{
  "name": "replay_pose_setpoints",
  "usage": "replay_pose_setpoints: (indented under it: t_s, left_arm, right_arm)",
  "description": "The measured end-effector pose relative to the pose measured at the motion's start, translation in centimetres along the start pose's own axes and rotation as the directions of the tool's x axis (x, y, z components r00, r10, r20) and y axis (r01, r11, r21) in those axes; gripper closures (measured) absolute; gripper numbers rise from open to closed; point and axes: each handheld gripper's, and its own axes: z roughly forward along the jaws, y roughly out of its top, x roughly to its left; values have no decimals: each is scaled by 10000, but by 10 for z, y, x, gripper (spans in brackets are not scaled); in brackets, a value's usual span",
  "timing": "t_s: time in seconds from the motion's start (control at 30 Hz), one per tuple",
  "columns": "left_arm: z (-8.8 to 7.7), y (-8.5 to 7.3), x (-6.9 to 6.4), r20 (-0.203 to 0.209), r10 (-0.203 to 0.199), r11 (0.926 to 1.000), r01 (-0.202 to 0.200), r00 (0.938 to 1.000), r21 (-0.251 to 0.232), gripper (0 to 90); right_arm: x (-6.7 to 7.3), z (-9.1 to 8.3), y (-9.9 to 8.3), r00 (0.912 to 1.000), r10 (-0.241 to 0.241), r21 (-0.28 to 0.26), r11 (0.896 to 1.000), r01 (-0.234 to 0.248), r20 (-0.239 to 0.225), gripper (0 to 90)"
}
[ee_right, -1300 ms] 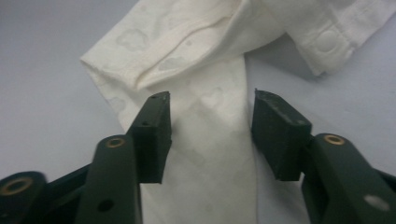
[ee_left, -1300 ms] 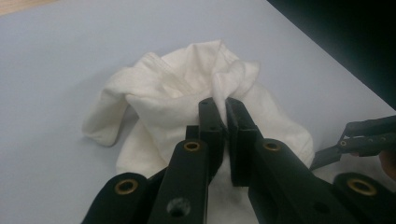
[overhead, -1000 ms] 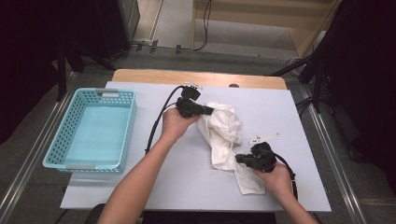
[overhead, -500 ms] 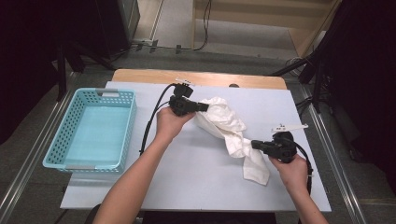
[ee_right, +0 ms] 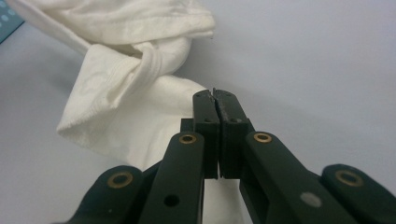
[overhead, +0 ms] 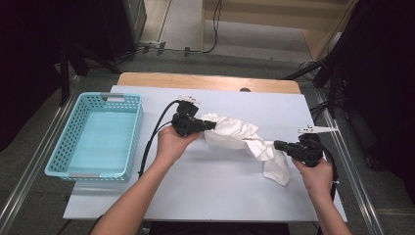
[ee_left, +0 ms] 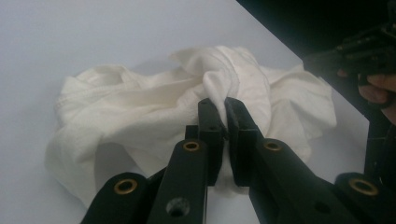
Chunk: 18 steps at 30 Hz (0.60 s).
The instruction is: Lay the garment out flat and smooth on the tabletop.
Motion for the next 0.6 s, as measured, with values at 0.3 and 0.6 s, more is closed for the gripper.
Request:
replay_pose_setpoints:
  t_s: [0.3,0.6]
  left_arm:
    - [2,-22,-5,23,43,9996,-44,10000,273,850]
    - [-11,-22,-4,255,193,9994,-200,9995,283,581]
  right_arm:
    - [-4,8,1,10000,58,289,9996,-57,-10,863]
    - [-3,17,-3,9993,-92,510,9986,110,-355,689]
